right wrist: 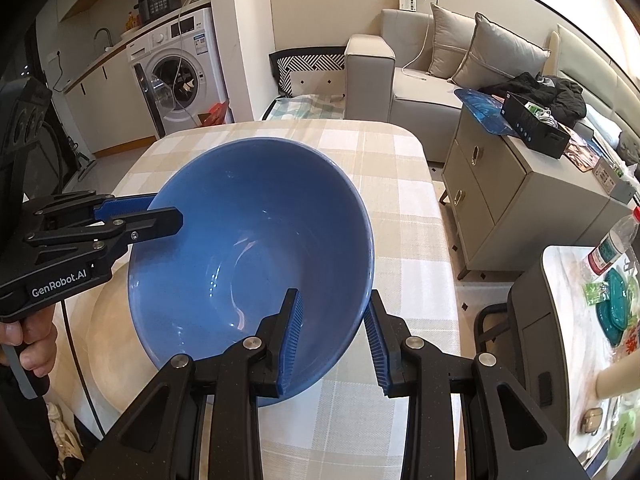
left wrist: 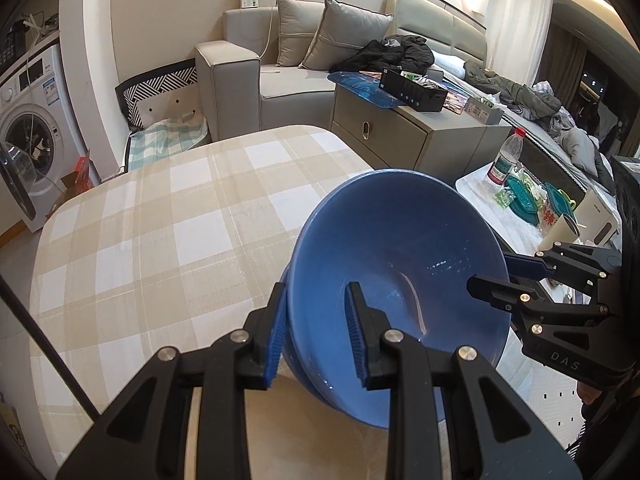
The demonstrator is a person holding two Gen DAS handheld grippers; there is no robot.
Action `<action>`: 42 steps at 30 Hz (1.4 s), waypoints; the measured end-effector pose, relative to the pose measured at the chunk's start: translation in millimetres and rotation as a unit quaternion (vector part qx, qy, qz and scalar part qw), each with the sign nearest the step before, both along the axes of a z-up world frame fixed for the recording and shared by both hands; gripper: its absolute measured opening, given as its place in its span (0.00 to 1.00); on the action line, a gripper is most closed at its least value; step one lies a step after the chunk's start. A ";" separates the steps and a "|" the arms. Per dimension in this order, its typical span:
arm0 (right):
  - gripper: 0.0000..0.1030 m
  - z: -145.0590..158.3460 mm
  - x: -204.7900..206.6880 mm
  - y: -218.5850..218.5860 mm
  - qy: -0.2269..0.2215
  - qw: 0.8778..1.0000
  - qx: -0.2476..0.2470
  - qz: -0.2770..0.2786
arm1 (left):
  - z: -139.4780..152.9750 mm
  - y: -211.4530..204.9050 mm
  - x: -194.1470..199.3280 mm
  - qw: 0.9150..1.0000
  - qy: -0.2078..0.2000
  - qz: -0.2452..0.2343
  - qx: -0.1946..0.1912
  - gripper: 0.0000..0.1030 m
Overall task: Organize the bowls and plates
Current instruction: 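Lower the gripped blue bowl into the other blue bowl with both grippers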
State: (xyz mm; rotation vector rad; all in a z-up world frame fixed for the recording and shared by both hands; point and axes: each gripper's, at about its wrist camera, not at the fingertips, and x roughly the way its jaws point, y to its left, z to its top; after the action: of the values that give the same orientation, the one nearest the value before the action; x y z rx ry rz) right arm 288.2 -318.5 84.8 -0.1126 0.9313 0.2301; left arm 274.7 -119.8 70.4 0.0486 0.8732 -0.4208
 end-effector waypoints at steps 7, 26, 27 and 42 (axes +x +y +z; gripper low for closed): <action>0.31 -5.7 1.9 3.7 0.002 1.000 -0.010 0.003 | -6.7 1.1 0.1 1.000 0.006 0.002 0.005 0.26; 0.31 -15.0 6.0 10.6 0.002 0.999 -0.032 0.006 | -18.1 1.1 -0.2 1.000 0.009 0.005 0.020 0.26; 0.31 -15.6 6.6 11.0 0.002 0.999 -0.034 0.006 | -18.6 1.2 -0.2 1.000 0.009 0.005 0.021 0.26; 0.31 -17.3 6.9 17.1 -0.004 0.999 -0.050 0.011 | -23.7 0.7 -0.7 0.999 0.006 0.003 0.031 0.28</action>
State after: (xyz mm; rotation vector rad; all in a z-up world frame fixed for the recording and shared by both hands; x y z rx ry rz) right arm 295.1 -301.4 67.5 -0.2151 0.9332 0.2027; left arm 274.1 -119.1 46.6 0.1008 0.8985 -0.3876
